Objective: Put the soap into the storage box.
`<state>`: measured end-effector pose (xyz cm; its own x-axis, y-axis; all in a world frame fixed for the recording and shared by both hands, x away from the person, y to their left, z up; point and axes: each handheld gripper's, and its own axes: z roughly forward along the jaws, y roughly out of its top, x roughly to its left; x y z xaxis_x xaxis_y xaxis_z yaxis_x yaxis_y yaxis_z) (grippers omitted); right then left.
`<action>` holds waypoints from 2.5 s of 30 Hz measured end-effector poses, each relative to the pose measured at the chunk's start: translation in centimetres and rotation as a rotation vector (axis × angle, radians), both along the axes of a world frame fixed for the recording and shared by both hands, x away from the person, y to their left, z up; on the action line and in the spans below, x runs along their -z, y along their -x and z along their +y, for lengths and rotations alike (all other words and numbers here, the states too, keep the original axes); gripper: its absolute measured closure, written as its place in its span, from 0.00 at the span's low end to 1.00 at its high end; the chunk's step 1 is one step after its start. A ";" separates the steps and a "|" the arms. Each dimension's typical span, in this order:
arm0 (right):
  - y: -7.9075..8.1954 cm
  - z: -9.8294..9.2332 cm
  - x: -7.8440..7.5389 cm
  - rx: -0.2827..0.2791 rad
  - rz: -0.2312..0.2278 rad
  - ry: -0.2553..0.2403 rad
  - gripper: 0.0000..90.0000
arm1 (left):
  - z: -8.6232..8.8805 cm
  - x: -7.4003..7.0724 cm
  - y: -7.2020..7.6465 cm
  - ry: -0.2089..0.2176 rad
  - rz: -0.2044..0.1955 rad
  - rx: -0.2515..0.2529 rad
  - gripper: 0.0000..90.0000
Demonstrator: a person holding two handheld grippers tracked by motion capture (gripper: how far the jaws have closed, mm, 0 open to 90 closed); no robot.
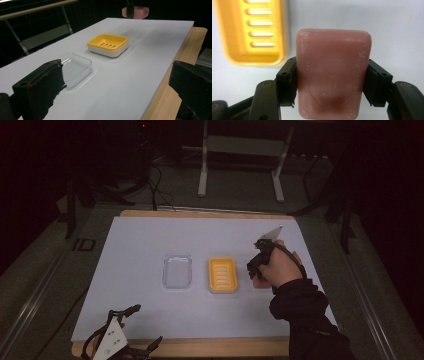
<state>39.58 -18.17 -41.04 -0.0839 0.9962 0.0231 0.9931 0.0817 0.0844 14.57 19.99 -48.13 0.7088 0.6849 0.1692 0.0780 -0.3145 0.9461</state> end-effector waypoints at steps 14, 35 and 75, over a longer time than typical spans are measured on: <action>0.0 3.9 -2.1 -0.049 -0.023 -0.028 0.42 | 0.0 0.0 0.0 0.003 -0.001 0.001 0.01; -0.3 7.9 0.2 -0.087 -0.024 -0.115 0.42 | 0.1 0.0 0.1 0.001 -0.001 0.007 0.01; -2.9 9.6 5.1 -0.135 -0.087 -0.112 0.35 | 0.1 -0.1 0.2 0.003 0.000 0.019 0.01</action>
<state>42.48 -8.62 -46.11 -0.2227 0.9675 0.1201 0.9624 0.1985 0.1857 14.41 20.11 -48.06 0.7215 0.6720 0.1670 0.0719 -0.3126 0.9472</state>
